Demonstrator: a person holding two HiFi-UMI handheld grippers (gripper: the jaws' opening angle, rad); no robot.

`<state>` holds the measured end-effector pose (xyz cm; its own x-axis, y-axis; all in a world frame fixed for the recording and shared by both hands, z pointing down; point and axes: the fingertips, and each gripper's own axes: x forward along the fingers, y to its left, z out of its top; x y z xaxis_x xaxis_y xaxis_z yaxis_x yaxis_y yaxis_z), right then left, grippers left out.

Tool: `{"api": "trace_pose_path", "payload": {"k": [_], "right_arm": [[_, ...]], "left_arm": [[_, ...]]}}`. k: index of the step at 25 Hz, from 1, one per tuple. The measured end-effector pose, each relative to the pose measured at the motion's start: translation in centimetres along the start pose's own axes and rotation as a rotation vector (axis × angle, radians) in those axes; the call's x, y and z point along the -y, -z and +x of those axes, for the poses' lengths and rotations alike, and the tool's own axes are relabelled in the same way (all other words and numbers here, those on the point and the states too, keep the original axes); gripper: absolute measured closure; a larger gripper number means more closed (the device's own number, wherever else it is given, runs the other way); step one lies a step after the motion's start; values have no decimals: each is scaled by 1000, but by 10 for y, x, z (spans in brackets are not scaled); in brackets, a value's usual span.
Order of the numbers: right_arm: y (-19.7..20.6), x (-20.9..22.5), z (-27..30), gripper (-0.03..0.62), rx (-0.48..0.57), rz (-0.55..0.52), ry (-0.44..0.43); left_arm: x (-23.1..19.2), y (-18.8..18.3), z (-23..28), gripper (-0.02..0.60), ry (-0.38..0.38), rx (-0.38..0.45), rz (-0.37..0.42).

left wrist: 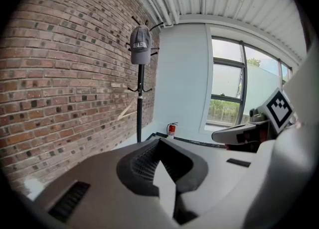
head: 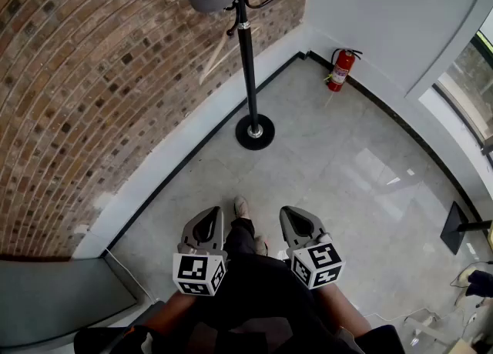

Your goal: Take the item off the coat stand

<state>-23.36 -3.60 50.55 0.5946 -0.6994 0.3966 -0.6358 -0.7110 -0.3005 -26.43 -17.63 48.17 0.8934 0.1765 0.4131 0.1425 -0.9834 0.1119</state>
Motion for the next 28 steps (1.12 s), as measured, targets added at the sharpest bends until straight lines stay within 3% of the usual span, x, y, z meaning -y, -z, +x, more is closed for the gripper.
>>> {"api": "trace_pose_path", "payload": {"k": [8, 15, 19, 24, 28], "right_arm": [[-22, 50, -4, 580, 21, 41, 89], [-67, 114, 52, 580, 25, 80, 18], [-137, 141, 108, 580, 59, 45, -109], [-253, 139, 162, 580, 158, -57, -365], [-323, 137, 178, 579, 230, -119, -533]], "left_arm": [[26, -22, 67, 555, 100, -10, 16], [23, -53, 168, 555, 135, -37, 17], [-1, -91, 234, 555, 98, -10, -14], [-28, -156, 308, 555, 38, 55, -37], [-31, -194, 345, 555, 0, 97, -30]]}}
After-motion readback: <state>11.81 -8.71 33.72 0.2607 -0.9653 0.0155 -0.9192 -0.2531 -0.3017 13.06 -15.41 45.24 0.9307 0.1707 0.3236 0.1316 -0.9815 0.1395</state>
